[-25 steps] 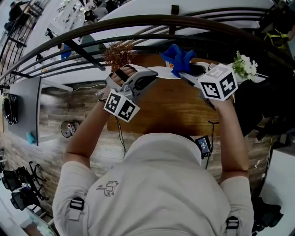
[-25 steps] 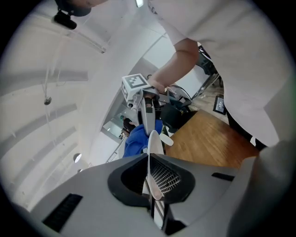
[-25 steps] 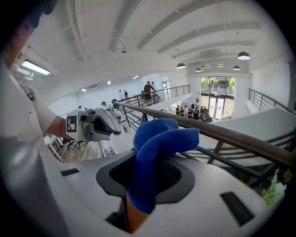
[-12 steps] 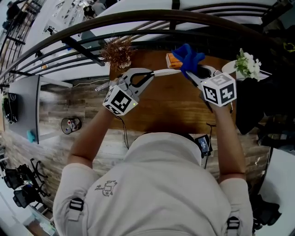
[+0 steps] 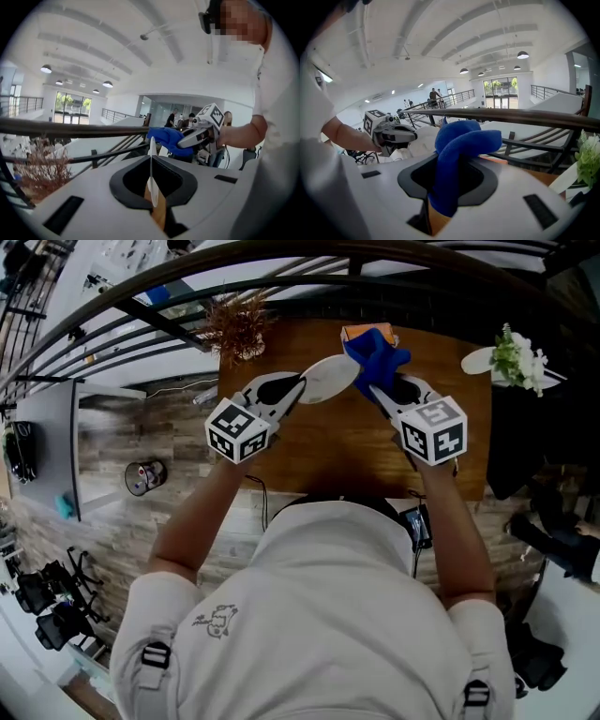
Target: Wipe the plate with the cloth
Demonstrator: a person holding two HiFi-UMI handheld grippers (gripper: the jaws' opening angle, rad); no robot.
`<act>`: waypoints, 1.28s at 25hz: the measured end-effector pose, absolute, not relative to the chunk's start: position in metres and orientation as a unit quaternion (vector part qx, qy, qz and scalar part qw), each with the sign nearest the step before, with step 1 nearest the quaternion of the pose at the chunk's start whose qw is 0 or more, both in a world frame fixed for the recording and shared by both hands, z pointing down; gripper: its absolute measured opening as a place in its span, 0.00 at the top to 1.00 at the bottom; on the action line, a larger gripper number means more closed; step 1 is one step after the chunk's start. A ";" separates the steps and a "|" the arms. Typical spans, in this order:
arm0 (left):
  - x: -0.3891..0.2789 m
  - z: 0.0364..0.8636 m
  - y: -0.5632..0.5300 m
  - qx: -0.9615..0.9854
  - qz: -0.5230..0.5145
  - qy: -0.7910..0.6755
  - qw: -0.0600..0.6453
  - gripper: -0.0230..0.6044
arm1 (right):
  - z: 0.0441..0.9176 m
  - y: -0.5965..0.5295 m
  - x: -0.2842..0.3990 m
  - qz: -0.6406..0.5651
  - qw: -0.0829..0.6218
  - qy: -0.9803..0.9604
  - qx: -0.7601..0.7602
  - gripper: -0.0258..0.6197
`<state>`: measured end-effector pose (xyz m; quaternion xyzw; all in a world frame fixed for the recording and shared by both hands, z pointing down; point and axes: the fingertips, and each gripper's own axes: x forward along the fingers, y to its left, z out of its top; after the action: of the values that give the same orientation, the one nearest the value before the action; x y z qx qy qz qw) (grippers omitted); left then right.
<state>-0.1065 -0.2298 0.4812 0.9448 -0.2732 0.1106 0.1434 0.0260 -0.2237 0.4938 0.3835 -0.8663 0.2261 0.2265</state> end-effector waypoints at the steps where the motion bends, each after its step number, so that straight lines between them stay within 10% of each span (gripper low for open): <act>1: -0.107 0.489 -0.231 0.941 0.105 -0.277 0.165 0.93 | 0.501 -0.222 0.026 0.230 0.224 -0.865 0.385 0.79; 15: -0.095 0.619 -0.203 0.799 -0.026 -0.335 0.499 0.93 | 0.590 -0.193 0.026 0.269 0.233 -0.841 0.407 0.79; 32: -0.072 0.740 -0.182 0.703 -0.021 -0.373 0.605 0.93 | 0.681 -0.175 0.030 0.314 0.251 -0.826 0.396 0.79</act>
<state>-0.0725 -0.1817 0.7402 0.7030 -0.3726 -0.0206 0.6054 0.0302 -0.1746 0.6812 0.3957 -0.8257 0.3139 0.2512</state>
